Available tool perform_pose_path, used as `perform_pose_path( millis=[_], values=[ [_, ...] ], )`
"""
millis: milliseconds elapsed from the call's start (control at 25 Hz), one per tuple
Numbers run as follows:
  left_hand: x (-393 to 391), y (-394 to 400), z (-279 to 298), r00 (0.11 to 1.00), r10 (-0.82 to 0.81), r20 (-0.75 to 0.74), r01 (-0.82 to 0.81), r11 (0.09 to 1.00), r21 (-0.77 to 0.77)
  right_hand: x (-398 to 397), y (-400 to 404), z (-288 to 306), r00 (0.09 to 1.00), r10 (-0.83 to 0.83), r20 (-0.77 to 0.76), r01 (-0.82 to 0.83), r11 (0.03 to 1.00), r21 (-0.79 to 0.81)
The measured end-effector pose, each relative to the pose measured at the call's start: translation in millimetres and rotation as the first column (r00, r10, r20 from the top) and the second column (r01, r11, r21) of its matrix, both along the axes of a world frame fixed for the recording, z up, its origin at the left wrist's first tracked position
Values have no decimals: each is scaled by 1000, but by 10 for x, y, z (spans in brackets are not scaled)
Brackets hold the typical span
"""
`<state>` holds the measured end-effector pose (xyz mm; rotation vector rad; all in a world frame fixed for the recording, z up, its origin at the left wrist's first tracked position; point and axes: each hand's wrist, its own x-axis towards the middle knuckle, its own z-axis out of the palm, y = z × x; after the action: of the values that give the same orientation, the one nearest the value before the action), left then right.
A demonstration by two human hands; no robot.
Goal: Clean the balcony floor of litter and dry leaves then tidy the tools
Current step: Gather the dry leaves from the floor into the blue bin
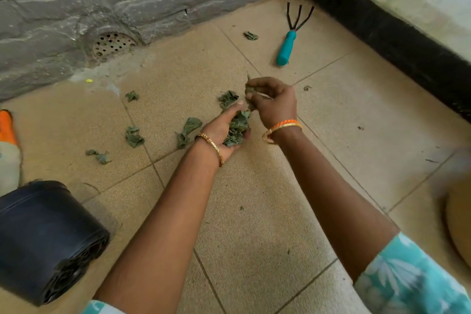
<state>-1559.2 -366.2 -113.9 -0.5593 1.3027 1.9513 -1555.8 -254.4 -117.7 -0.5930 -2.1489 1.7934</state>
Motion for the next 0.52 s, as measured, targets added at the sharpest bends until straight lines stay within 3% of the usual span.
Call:
perform_pose_path(
  millis=[80,240,360,440,520],
  values=[
    [50,7,-11,999,-28,-27,30,998,63,231,-142,56,1000,19,-7,-20,997,-79],
    [77,22,24,998,49,-31,-45,994,102,420,-182,70,980,195,-25,-190,971,146],
    [34,-1,79,986,154,62,-161,978,131,317,120,12,992,124,24,-124,928,352],
    [8,-30,90,982,173,74,-179,979,98,133,488,-105,980,-14,198,-96,843,530],
    [20,-50,103,984,163,72,-169,982,86,-23,752,-221,896,-116,428,-188,775,604]
  ],
)
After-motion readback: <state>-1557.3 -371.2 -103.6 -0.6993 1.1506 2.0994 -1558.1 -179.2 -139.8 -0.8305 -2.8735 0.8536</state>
